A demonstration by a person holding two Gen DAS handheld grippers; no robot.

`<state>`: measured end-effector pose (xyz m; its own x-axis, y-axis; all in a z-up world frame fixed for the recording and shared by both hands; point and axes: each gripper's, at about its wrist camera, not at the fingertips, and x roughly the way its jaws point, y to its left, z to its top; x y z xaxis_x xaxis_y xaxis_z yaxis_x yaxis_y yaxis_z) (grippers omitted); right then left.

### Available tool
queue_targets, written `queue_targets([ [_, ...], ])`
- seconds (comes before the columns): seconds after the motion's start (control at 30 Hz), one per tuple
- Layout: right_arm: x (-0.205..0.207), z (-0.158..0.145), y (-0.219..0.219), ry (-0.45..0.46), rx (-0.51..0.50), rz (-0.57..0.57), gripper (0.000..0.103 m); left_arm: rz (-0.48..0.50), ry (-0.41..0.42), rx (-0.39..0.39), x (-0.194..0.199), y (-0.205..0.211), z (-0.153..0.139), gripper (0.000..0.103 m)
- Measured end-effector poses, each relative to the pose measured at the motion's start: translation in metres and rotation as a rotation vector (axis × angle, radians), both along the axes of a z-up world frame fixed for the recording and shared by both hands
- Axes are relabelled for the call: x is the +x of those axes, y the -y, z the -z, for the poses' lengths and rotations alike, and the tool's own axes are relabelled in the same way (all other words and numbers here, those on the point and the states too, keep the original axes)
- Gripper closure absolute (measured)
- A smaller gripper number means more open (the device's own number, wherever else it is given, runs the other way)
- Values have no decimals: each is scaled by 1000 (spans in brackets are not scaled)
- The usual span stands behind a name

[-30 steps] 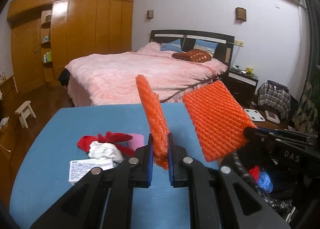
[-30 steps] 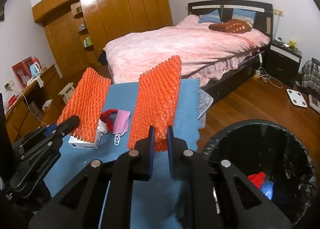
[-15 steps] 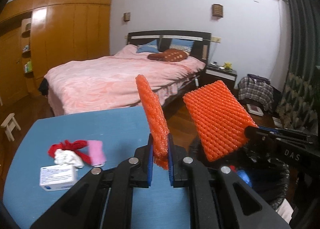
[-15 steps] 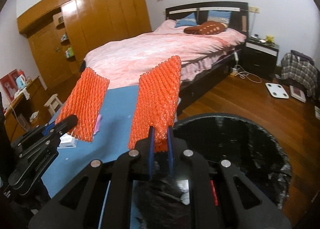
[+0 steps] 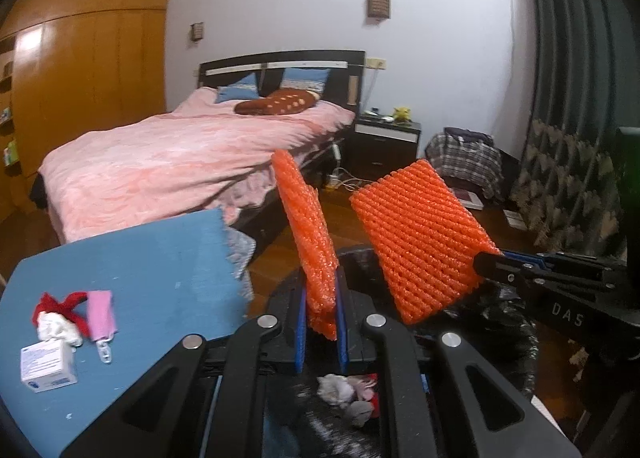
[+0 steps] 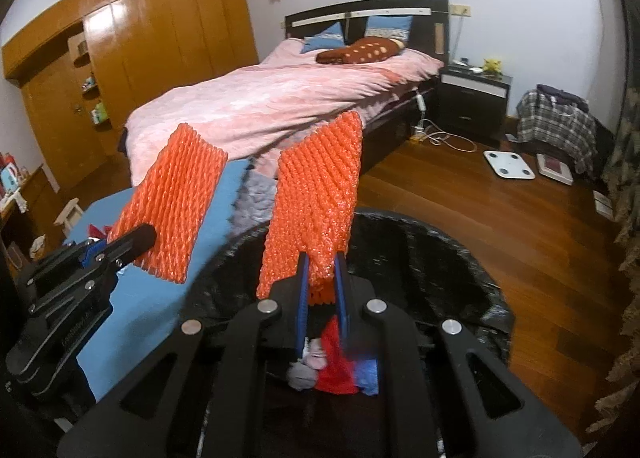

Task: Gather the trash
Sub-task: 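Carry both orange mesh pads over the bin and release them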

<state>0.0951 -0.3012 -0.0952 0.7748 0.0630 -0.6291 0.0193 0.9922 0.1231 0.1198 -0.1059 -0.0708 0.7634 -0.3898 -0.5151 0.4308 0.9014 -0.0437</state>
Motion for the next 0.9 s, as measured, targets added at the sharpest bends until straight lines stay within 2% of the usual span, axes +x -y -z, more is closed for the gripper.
queue_targets([
  [0.43, -10, 29, 44, -58, -8, 98, 89, 91, -68, 14, 9, 39, 25, 90],
  [0.47, -10, 32, 45, -66, -8, 102, 88, 93, -72, 13, 9, 40, 26, 88],
  [0.53, -11, 37, 46, -79, -9, 111, 85, 95, -80, 14, 10, 41, 28, 75],
  [0.7, -12, 42, 46, -90, -12, 127, 59, 66, -77, 13, 9, 30, 27, 51],
  [0.73, -14, 41, 43, -88, -15, 130, 46, 60, -73, 15, 9, 28, 27, 45],
  [0.77, -14, 40, 42, -86, -19, 133, 22, 51, -68, 19, 8, 24, 26, 40],
  [0.8, -15, 38, 39, -81, -26, 139, 15, 29, -61, 27, 8, 18, 24, 30],
  [0.83, -16, 38, 38, -73, -30, 141, 12, 15, -56, 29, 8, 13, 24, 25],
  [0.9, -17, 33, 34, -54, -25, 126, 12, -17, -50, 26, 7, 0, 22, 22],
])
